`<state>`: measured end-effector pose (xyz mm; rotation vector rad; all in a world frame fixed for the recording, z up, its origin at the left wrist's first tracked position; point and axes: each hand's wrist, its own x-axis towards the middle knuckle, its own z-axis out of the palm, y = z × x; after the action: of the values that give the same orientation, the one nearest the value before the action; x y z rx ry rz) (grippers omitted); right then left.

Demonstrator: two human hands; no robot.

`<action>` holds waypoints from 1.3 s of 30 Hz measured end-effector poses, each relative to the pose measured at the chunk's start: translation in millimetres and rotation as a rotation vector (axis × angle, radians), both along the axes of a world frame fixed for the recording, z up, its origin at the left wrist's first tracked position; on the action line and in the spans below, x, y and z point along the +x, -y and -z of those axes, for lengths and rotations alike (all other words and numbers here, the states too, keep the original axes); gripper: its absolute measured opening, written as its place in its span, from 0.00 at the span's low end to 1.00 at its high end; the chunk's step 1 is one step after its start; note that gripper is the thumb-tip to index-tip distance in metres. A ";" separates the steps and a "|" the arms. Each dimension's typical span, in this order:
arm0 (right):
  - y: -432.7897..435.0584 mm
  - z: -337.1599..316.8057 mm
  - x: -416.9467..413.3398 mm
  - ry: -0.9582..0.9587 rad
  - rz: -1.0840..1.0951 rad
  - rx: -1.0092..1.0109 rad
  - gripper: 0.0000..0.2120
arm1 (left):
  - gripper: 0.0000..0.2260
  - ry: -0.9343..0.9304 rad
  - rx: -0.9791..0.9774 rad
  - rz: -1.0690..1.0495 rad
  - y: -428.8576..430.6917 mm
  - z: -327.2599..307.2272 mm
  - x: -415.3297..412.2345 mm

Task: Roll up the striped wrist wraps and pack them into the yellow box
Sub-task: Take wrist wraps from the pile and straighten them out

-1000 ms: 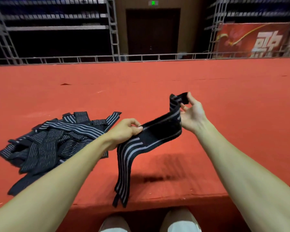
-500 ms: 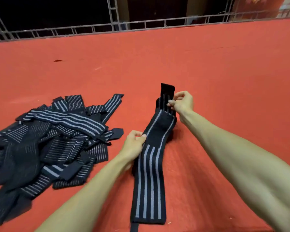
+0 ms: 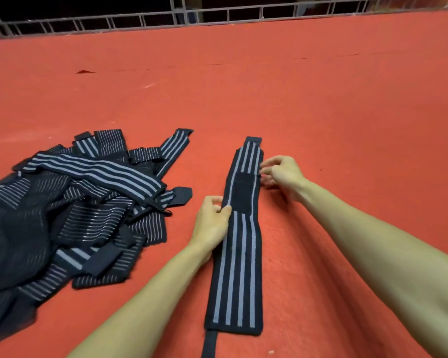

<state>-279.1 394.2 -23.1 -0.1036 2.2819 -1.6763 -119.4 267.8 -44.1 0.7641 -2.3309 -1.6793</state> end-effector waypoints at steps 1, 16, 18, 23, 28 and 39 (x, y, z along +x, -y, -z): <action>-8.2 -1.6 15.1 0.011 -0.084 0.075 0.05 | 0.08 0.021 -0.010 0.047 2.5 -3.1 7.6; -63.8 -22.0 135.7 0.145 -0.267 0.271 0.05 | 0.15 0.106 0.333 0.172 -37.0 -28.1 84.3; -71.2 -19.8 138.2 0.104 -0.282 0.278 0.06 | 0.12 0.132 0.167 0.184 -43.2 -23.3 84.6; -69.9 -17.3 143.6 0.022 -0.346 0.357 0.01 | 0.12 0.143 -0.395 0.222 -34.5 -14.2 83.5; -44.9 -21.6 131.1 -0.074 -0.334 0.402 0.05 | 0.11 0.111 -0.407 0.268 -3.1 -18.5 88.4; 95.8 -25.7 105.6 -0.256 -0.460 0.276 0.06 | 0.07 -0.090 -0.714 0.045 152.5 -40.0 97.9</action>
<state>-173.6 298.4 2.6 -0.7548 2.4018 -1.1596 -21.4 115.3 -4.1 0.4727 -2.6118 -0.7496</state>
